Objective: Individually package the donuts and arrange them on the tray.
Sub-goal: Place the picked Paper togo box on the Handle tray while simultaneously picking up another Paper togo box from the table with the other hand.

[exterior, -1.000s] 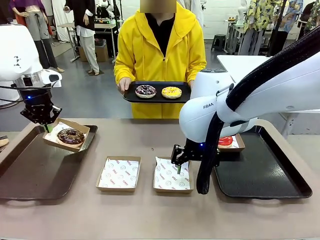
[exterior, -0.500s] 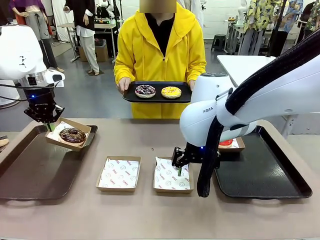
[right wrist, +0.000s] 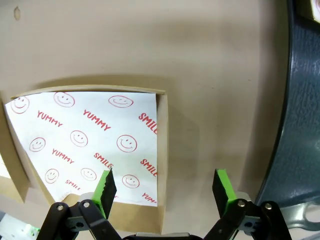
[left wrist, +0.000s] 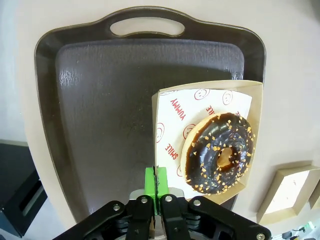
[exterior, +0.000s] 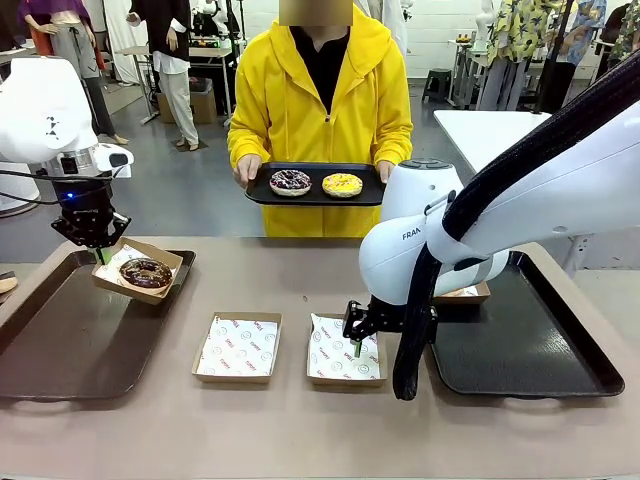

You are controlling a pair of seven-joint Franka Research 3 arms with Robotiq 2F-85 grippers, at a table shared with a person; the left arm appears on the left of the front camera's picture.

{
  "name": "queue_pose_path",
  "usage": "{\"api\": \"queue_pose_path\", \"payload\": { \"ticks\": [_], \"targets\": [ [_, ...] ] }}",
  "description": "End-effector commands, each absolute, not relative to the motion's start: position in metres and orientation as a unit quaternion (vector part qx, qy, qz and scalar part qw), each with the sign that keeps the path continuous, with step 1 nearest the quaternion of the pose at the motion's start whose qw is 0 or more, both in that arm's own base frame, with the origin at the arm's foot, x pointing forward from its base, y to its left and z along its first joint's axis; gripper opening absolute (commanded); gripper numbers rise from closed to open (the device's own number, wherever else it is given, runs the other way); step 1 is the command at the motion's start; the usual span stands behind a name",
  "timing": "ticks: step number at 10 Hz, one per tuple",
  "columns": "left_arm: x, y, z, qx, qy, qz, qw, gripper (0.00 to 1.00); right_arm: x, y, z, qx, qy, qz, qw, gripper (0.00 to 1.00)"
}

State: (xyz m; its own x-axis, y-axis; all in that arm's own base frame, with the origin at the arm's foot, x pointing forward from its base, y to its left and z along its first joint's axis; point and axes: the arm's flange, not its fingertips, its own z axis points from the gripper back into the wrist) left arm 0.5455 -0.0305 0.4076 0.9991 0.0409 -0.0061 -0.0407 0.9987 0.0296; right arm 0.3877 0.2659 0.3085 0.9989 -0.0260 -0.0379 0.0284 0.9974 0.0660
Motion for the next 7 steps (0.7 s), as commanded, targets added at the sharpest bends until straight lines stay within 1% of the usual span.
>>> {"api": "queue_pose_path", "payload": {
  "ticks": [1, 4, 7],
  "targets": [
    [0.554, -0.029, 0.409, 0.019, -0.006, 0.012, 1.000, 0.01, 0.394, 0.268, 0.302, 0.021, 0.005, -0.026, 0.999, 1.00],
    [0.562, -0.032, 0.405, 0.026, -0.019, 0.011, 0.999, 0.01, 0.394, 0.268, 0.302, 0.021, 0.006, -0.025, 0.999, 1.00],
    [0.578, -0.040, 0.398, 0.032, -0.016, 0.014, 0.999, 0.01, 0.393, 0.269, 0.301, 0.024, 0.005, -0.024, 0.999, 1.00]
  ]
}}
